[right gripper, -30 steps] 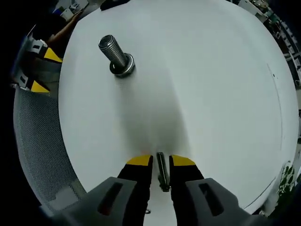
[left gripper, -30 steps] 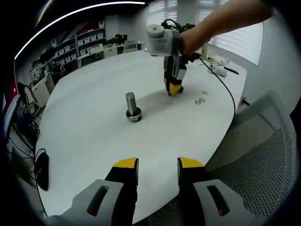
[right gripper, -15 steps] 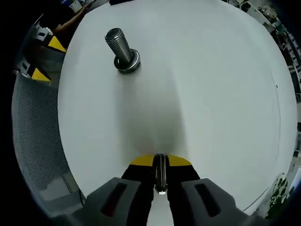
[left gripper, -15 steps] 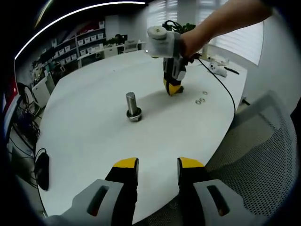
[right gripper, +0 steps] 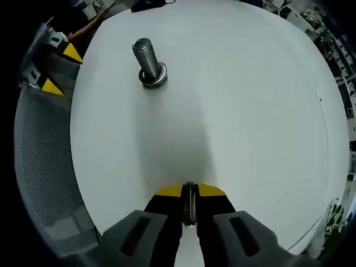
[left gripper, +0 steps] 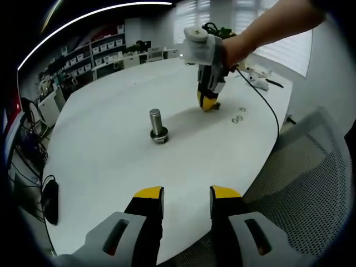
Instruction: Place the washer onto the threaded stud by aligning its center hole with the stud, sliding it down to the base, and recovering from edge contact or off-axis alignment until the washer reaches the visible bottom stop.
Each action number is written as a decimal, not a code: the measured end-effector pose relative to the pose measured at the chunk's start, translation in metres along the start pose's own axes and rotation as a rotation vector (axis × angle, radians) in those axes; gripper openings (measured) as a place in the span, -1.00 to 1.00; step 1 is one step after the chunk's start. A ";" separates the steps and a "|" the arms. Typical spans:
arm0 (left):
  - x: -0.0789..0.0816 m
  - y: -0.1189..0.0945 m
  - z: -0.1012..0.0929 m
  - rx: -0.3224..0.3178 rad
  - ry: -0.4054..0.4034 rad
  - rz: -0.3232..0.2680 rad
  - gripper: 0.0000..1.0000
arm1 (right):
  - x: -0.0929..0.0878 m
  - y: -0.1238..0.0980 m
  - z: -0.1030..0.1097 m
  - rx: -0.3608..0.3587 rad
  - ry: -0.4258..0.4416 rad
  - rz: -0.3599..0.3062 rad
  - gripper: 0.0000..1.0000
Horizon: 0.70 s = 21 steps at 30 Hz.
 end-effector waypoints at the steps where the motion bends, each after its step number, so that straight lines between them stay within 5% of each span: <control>1: 0.000 0.000 0.000 0.000 0.002 0.000 -0.38 | -0.001 -0.002 0.001 -0.002 0.000 -0.005 -0.83; 21: 0.000 0.000 -0.002 -0.010 0.008 0.005 -0.38 | -0.032 -0.030 -0.004 -0.012 0.079 -0.124 -0.83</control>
Point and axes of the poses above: the point that each gripper's makers call its tool centre point, and the gripper's own axes: y roughly forward along the fingers, z roughly to its left, x roughly out of its top, the point moved 9 cm from there along -y, roughly backward along the fingers, and after that the axes turned 15 degrees about y, right-handed, at the moved point
